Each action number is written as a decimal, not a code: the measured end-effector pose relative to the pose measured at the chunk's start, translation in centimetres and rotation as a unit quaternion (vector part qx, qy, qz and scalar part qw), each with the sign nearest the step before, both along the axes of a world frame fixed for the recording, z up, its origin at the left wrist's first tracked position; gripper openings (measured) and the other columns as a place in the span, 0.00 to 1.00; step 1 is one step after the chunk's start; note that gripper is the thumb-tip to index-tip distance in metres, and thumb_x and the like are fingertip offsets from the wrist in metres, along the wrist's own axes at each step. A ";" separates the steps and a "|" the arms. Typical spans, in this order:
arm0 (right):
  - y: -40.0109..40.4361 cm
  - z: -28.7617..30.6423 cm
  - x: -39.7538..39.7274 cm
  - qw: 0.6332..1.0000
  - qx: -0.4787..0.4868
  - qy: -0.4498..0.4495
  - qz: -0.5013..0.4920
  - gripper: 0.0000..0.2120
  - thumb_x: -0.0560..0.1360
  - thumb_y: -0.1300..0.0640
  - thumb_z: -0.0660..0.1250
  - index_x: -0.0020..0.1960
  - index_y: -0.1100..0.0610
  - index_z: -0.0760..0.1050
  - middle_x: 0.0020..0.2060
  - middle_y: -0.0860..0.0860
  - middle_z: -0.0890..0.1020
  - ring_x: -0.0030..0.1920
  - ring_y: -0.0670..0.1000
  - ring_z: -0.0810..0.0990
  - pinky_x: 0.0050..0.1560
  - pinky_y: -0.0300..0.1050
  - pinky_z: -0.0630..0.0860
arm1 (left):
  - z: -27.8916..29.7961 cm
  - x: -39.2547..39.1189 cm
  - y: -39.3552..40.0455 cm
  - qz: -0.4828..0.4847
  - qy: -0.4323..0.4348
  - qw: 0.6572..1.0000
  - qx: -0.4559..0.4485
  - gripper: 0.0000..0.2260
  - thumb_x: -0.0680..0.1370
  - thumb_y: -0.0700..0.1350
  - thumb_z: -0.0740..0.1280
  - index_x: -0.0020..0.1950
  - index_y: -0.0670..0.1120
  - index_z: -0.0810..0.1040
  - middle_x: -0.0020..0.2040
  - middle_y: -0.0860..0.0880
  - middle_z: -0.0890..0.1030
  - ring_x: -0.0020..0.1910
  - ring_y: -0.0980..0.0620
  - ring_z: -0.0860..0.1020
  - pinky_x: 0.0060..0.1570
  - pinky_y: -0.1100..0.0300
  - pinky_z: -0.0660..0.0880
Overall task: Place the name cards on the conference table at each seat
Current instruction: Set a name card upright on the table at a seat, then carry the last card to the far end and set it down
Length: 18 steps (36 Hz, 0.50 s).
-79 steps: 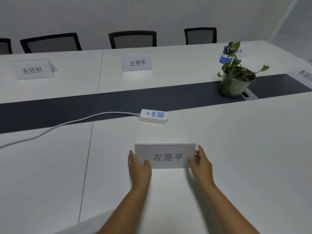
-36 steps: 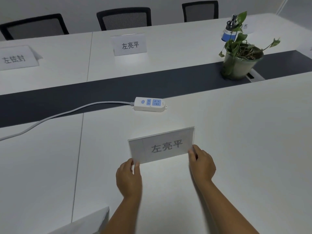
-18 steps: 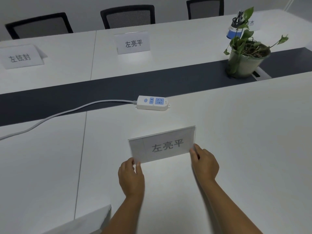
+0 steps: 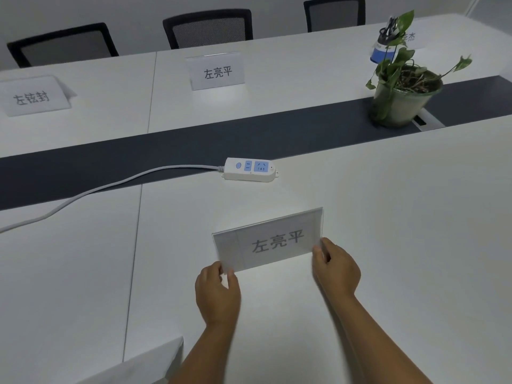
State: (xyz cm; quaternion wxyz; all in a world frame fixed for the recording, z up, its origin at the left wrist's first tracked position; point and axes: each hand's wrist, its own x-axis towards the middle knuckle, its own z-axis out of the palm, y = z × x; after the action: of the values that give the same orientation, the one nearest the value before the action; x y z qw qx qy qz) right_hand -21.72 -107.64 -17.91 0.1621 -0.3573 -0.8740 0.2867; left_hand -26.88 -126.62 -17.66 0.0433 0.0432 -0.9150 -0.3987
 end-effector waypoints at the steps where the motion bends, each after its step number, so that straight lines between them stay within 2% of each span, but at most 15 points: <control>1: -0.2 0.3 0.1 1.000 -0.011 0.010 0.002 0.11 0.67 0.53 0.54 0.27 0.50 0.59 0.23 0.47 0.62 0.27 0.49 0.62 0.26 0.40 0.53 | 0.0 0.1 -0.1 -0.003 0.001 1.000 0.002 0.05 0.70 0.36 0.66 0.44 0.36 0.77 0.38 0.41 0.77 0.40 0.42 0.73 0.40 0.56 0.66; 3: -0.3 0.7 0.4 0.999 -0.028 0.020 0.013 0.13 0.65 0.54 0.54 0.26 0.50 0.52 0.22 0.48 0.60 0.25 0.48 0.59 0.26 0.41 0.53 | 0.1 0.4 -0.2 -0.009 -0.001 1.000 0.009 0.07 0.68 0.40 0.62 0.38 0.37 0.74 0.35 0.45 0.72 0.38 0.44 0.70 0.38 0.56 0.64; 7: -0.2 0.7 0.8 0.998 -0.046 0.020 0.036 0.13 0.63 0.55 0.56 0.25 0.49 0.53 0.22 0.47 0.61 0.25 0.46 0.59 0.26 0.41 0.54 | 0.1 0.8 -0.5 -0.020 0.005 1.000 0.023 0.04 0.65 0.42 0.58 0.33 0.41 0.67 0.34 0.45 0.69 0.37 0.45 0.67 0.37 0.56 0.63; 11: -0.1 0.5 0.9 0.998 -0.047 0.023 0.036 0.13 0.63 0.54 0.57 0.25 0.49 0.54 0.22 0.47 0.61 0.25 0.46 0.60 0.26 0.41 0.56 | -0.2 0.7 -0.6 -0.012 0.004 1.000 0.026 0.09 0.66 0.41 0.58 0.36 0.35 0.72 0.35 0.44 0.70 0.38 0.43 0.69 0.38 0.55 0.64; 16: -0.1 0.4 1.1 0.997 -0.049 0.026 0.044 0.13 0.63 0.54 0.57 0.25 0.48 0.55 0.23 0.47 0.62 0.26 0.46 0.61 0.26 0.40 0.56 | -0.2 0.6 -0.6 -0.010 0.005 1.000 0.020 0.10 0.67 0.41 0.57 0.37 0.35 0.73 0.36 0.40 0.73 0.38 0.43 0.69 0.38 0.54 0.64; 18: 0.0 0.3 1.2 0.998 -0.046 0.022 0.047 0.12 0.64 0.54 0.57 0.26 0.49 0.55 0.23 0.47 0.62 0.26 0.46 0.61 0.27 0.41 0.57 | 0.0 0.7 -0.6 -0.008 0.002 1.000 0.021 0.10 0.67 0.41 0.57 0.37 0.35 0.73 0.36 0.42 0.72 0.38 0.43 0.69 0.38 0.55 0.65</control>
State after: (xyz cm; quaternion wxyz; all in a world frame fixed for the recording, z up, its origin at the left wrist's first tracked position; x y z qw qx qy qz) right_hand -20.54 -107.68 -17.57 0.1506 -0.3163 -0.8720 0.3419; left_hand -26.23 -127.20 -17.70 0.0407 0.0358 -0.9067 -0.4183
